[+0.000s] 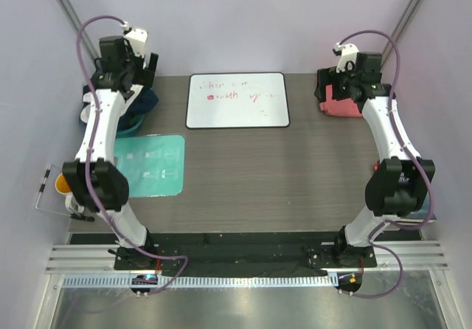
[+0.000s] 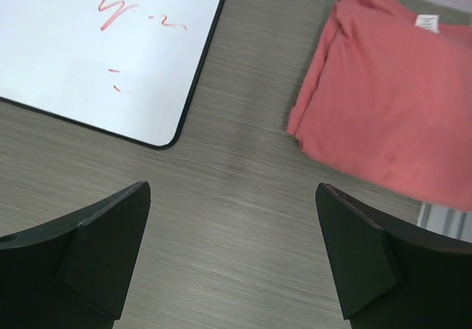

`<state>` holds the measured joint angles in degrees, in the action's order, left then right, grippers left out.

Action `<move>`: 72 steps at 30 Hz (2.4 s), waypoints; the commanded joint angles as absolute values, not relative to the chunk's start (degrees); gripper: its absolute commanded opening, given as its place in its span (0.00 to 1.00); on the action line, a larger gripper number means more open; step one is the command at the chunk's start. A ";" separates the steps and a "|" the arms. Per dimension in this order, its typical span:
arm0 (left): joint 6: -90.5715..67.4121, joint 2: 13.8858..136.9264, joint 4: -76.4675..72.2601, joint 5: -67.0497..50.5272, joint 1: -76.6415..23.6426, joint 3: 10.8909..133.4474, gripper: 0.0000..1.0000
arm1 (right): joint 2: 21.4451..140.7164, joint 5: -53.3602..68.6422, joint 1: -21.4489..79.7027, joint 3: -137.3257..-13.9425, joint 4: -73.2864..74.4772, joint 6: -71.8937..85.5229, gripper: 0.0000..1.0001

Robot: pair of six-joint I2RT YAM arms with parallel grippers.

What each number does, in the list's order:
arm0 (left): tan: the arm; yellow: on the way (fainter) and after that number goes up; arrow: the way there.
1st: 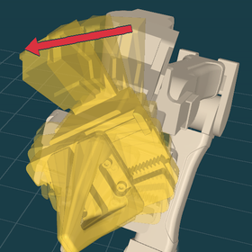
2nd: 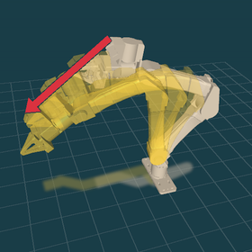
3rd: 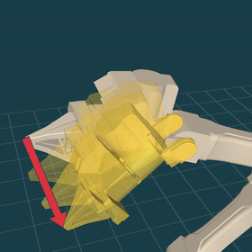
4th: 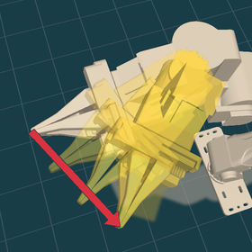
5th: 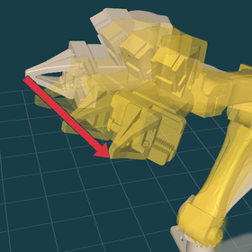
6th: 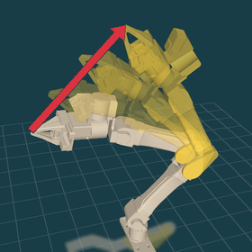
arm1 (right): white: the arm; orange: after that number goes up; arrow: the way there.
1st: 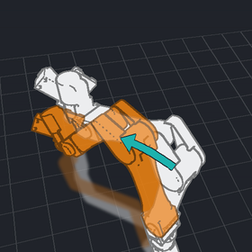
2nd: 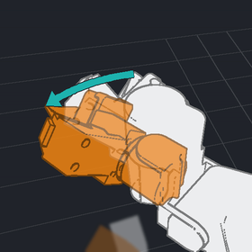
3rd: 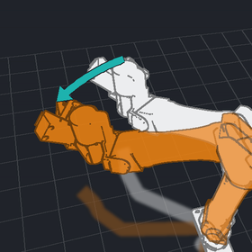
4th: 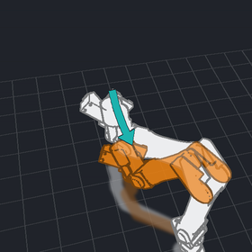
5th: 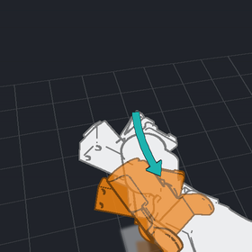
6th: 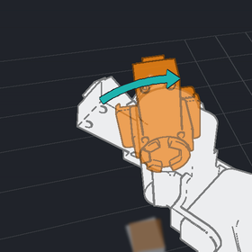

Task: Fold and stack the t-shirts
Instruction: Grab the tshirt from the pile

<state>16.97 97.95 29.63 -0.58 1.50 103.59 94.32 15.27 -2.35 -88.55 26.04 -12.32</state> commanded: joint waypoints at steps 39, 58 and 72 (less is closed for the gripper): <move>25.84 136.23 42.35 32.97 8.61 125.50 0.77 | 111.09 15.12 -0.70 -114.52 41.66 -22.67 1.00; 19.71 137.13 42.63 24.71 10.55 128.15 0.00 | 109.25 11.78 2.02 -112.59 41.66 -25.22 1.00; 13.71 110.67 32.70 6.35 3.26 125.24 0.00 | 109.34 10.90 3.16 -113.21 41.57 -25.93 1.00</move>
<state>15.35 120.36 38.72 15.55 6.26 124.07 111.26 11.70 2.63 -112.05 42.17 -25.39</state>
